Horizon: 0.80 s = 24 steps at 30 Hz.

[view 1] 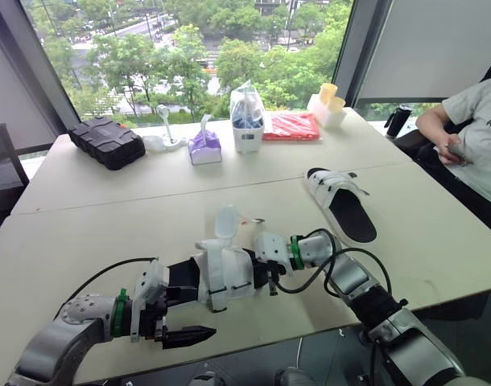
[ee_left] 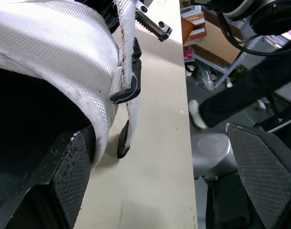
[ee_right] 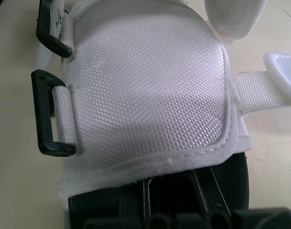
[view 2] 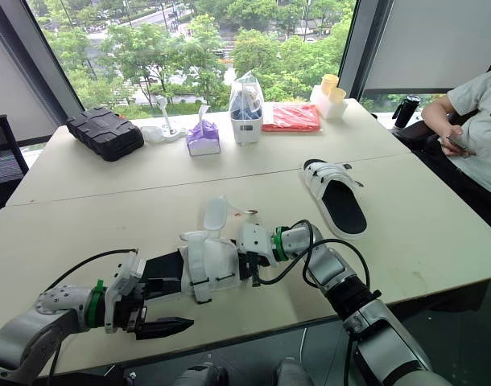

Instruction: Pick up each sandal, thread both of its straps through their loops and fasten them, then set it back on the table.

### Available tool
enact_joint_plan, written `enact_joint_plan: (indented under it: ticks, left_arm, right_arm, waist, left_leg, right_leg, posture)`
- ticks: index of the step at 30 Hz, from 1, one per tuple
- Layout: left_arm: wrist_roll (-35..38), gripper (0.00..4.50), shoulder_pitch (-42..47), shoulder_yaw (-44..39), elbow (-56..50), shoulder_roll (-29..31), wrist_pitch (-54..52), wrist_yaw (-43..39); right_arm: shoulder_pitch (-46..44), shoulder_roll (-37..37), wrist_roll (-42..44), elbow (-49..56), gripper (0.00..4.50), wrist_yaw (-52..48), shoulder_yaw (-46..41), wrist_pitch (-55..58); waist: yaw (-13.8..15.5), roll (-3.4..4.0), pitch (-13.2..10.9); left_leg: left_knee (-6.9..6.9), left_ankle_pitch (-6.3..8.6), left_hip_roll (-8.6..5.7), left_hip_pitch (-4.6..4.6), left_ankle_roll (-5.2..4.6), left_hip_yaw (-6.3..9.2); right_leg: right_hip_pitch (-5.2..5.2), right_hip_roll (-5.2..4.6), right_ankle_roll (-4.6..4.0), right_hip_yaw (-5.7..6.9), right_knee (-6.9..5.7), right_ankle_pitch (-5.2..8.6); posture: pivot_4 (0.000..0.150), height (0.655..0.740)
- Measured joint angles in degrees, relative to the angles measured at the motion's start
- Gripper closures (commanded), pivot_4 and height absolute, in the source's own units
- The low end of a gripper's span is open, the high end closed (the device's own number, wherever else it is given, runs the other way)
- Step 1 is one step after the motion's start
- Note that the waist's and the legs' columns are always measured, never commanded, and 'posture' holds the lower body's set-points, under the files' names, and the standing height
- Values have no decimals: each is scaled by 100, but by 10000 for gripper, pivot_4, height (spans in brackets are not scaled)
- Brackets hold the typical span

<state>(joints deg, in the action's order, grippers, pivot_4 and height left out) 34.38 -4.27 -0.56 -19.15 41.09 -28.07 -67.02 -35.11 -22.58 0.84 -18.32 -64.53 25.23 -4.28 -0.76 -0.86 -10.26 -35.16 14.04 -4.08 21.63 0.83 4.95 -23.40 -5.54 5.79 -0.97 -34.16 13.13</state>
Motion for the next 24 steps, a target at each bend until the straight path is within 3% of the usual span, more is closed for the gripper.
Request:
enact_joint_plan:
  ticks: [6, 15, 24]
  left_arm:
    - [28, 492, -94, -85, 20, 29, 97, -2]
    - [418, 492, -752, -754, -245, 519, -162, -94]
    - [469, 492, -761, -651, -424, 477, -164, -80]
  right_arm:
    - [-10, 0, 0, 2, 45000, -1, 9, 0]
    - [-38, -15, 0, -21, 45000, -21, 14, 1]
    - [-102, -9, 0, -108, 45000, -62, 29, -51]
  waist:
    - [-2, 0, 0]
    - [-9, 1, -2]
    - [-6, 2, -3]
  left_leg:
    - [0, 0, 0, 0, 0, 0]
    - [0, 0, 1, 3, 0, 0]
    - [0, 0, 3, 3, 0, 0]
  right_leg:
    - [-1, 0, 0, 3, -1, 0]
    - [-3, -1, 9, 1, 3, 6]
    - [-2, -1, 7, 1, 3, 5]
  posture:
    - [1500, 7400]
    - [1500, 7400]
    - [1500, 7400]
